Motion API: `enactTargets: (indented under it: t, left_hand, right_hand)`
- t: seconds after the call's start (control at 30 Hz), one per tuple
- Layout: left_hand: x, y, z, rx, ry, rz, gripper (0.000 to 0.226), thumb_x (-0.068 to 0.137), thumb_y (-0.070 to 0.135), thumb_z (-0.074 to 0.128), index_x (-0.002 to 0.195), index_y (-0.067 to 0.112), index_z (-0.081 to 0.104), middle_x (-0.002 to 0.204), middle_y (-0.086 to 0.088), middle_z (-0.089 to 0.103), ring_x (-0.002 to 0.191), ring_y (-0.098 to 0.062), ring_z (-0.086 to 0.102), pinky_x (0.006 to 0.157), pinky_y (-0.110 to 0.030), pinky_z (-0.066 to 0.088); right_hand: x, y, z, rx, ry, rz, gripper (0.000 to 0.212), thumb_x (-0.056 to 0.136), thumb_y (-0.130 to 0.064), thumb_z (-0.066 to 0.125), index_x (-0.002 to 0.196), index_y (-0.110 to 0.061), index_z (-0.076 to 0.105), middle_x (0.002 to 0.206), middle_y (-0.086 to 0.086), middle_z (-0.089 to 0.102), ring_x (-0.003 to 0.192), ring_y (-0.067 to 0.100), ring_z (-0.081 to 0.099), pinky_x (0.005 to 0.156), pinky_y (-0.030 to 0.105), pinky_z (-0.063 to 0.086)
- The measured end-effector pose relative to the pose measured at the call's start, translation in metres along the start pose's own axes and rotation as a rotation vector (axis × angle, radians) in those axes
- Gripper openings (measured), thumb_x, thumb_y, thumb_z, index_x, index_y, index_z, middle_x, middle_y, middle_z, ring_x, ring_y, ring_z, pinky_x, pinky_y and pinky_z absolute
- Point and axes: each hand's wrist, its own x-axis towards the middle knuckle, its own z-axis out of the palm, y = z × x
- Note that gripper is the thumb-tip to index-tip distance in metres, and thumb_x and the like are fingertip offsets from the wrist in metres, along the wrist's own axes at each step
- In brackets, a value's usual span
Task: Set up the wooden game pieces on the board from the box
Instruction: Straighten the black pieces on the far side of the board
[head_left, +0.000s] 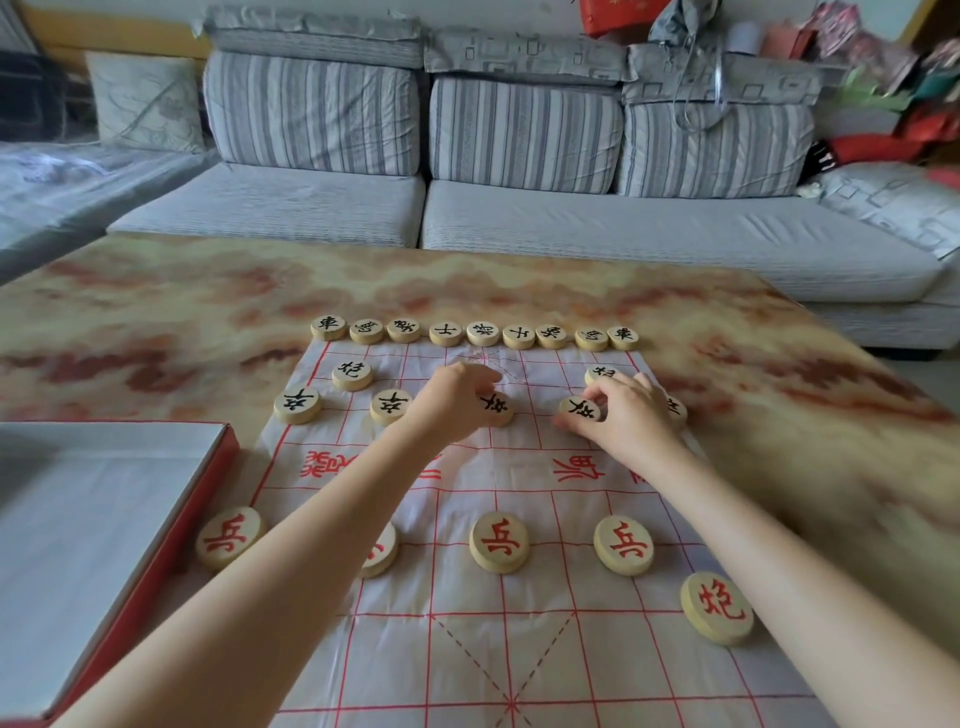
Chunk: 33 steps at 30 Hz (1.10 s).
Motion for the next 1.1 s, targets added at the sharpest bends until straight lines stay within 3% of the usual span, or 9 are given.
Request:
enactTargets:
  t: [0.1, 0.17, 0.37, 0.5, 0.57, 0.7, 0.9, 1.1]
  left_hand:
    - [-0.001, 0.0, -0.002, 0.017, -0.061, 0.053, 0.06, 0.079, 0.011, 0.068, 0.135, 0.016, 0.046, 0.136, -0.005, 0.052, 0.123, -0.018, 0.051, 0.099, -0.023, 0.038]
    - [-0.001, -0.002, -0.001, 0.007, -0.04, 0.04, 0.063, 0.079, 0.016, 0.069, 0.136, 0.017, 0.044, 0.141, -0.004, 0.047, 0.126, -0.019, 0.048, 0.099, -0.024, 0.037]
    - [-0.003, -0.008, 0.008, 0.094, 0.149, -0.047, 0.067, 0.064, 0.049, 0.076, 0.118, 0.016, 0.055, 0.12, -0.003, 0.056, 0.108, -0.02, 0.054, 0.087, -0.032, 0.046]
    - [-0.003, -0.008, 0.008, 0.063, 0.175, -0.094, 0.052, 0.066, 0.048, 0.076, 0.104, 0.014, 0.062, 0.106, -0.003, 0.06, 0.089, -0.018, 0.057, 0.068, -0.026, 0.042]
    - [-0.004, -0.008, 0.009, 0.055, 0.163, -0.064, 0.048, 0.071, 0.043, 0.074, 0.107, 0.014, 0.063, 0.107, -0.004, 0.062, 0.094, -0.019, 0.059, 0.071, -0.025, 0.043]
    - [-0.005, -0.007, 0.005, 0.029, 0.081, -0.028, 0.05, 0.075, 0.037, 0.073, 0.117, 0.013, 0.062, 0.112, -0.005, 0.065, 0.097, -0.018, 0.06, 0.081, -0.026, 0.048]
    - [-0.008, -0.009, 0.002, 0.011, 0.055, -0.006, 0.054, 0.076, 0.033, 0.072, 0.124, 0.013, 0.057, 0.117, -0.005, 0.062, 0.103, -0.017, 0.058, 0.079, -0.019, 0.039]
    - [-0.008, -0.009, 0.004, 0.002, 0.078, -0.061, 0.056, 0.075, 0.036, 0.073, 0.124, 0.013, 0.057, 0.115, -0.006, 0.063, 0.104, -0.02, 0.058, 0.087, -0.031, 0.048]
  right_hand:
    - [-0.001, 0.002, -0.005, 0.095, -0.122, -0.021, 0.064, 0.076, -0.048, 0.068, 0.131, -0.02, 0.05, 0.137, 0.001, 0.046, 0.126, 0.024, 0.035, 0.103, 0.035, 0.028]
    - [-0.002, 0.003, -0.01, 0.177, -0.183, -0.009, 0.067, 0.077, -0.039, 0.07, 0.138, -0.024, 0.043, 0.144, 0.001, 0.039, 0.134, 0.023, 0.03, 0.111, 0.038, 0.026]
    - [-0.003, 0.006, -0.008, 0.269, -0.201, -0.02, 0.048, 0.079, -0.024, 0.068, 0.125, -0.027, 0.057, 0.129, 0.002, 0.051, 0.127, 0.019, 0.04, 0.107, 0.038, 0.034]
    - [-0.003, 0.0, -0.003, 0.291, -0.11, 0.0, 0.045, 0.076, -0.027, 0.073, 0.119, -0.02, 0.062, 0.11, -0.003, 0.059, 0.109, 0.017, 0.052, 0.089, 0.029, 0.041]
    - [-0.004, -0.002, -0.002, 0.28, -0.065, 0.012, 0.044, 0.075, -0.03, 0.074, 0.116, -0.019, 0.062, 0.099, -0.006, 0.055, 0.099, 0.014, 0.053, 0.078, 0.024, 0.036]
    - [-0.005, -0.003, -0.002, 0.256, -0.034, 0.027, 0.043, 0.074, -0.032, 0.075, 0.113, -0.017, 0.062, 0.093, -0.006, 0.054, 0.092, 0.013, 0.053, 0.073, 0.021, 0.033]
    - [-0.004, 0.002, 0.0, 0.273, -0.07, 0.022, 0.055, 0.073, -0.037, 0.075, 0.121, -0.017, 0.059, 0.116, 0.0, 0.062, 0.099, 0.013, 0.054, 0.081, 0.025, 0.039]
    - [-0.005, 0.009, 0.002, 0.306, -0.063, 0.02, 0.052, 0.075, -0.034, 0.073, 0.122, -0.016, 0.06, 0.12, 0.002, 0.06, 0.095, 0.011, 0.052, 0.082, 0.026, 0.041]
